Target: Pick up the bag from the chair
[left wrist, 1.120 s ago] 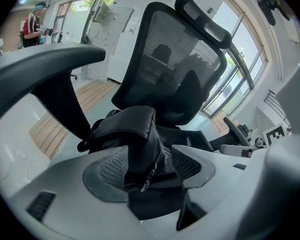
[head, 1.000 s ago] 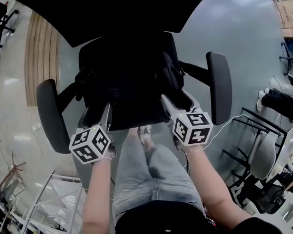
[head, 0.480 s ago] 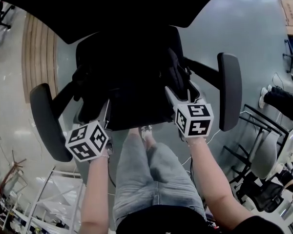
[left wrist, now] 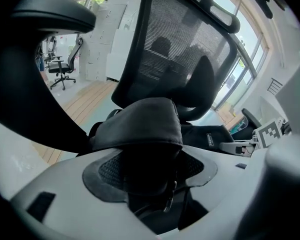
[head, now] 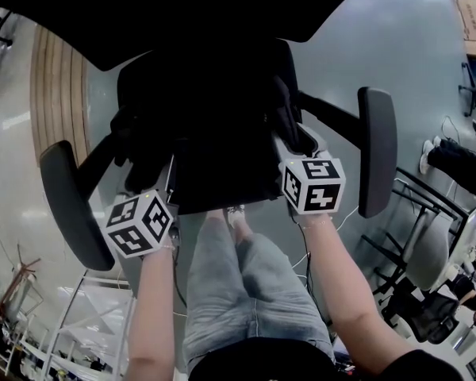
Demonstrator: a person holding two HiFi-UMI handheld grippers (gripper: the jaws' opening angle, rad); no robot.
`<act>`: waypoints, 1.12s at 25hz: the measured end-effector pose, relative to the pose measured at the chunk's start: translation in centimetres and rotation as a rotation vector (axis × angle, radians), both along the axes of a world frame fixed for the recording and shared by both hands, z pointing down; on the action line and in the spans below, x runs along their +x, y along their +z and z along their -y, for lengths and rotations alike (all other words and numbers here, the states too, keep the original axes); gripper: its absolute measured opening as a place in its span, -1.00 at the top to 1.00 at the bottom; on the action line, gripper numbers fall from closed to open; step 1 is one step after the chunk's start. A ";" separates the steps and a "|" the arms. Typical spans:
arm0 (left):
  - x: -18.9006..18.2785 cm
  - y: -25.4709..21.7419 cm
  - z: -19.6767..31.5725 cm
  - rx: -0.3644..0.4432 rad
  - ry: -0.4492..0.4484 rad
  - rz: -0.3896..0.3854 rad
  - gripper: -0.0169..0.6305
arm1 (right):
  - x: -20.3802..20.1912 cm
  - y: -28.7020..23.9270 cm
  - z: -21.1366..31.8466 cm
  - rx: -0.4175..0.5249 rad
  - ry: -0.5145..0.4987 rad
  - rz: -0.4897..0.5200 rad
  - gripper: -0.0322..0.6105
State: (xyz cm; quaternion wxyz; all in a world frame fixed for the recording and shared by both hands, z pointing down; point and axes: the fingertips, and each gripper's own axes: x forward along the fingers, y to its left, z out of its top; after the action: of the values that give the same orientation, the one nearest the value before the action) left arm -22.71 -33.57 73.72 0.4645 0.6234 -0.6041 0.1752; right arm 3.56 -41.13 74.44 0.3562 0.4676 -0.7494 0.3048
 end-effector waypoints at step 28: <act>2.5 -3.1 -4.6 0.043 0.027 -0.017 0.61 | -0.4 -4.7 -6.3 0.013 -0.023 0.155 0.76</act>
State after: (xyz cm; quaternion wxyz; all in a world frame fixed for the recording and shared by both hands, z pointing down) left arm -20.17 -28.92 70.63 0.4537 0.6429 -0.5951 0.1630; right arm 3.14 -34.82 69.77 0.2975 0.4362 -0.7821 0.3310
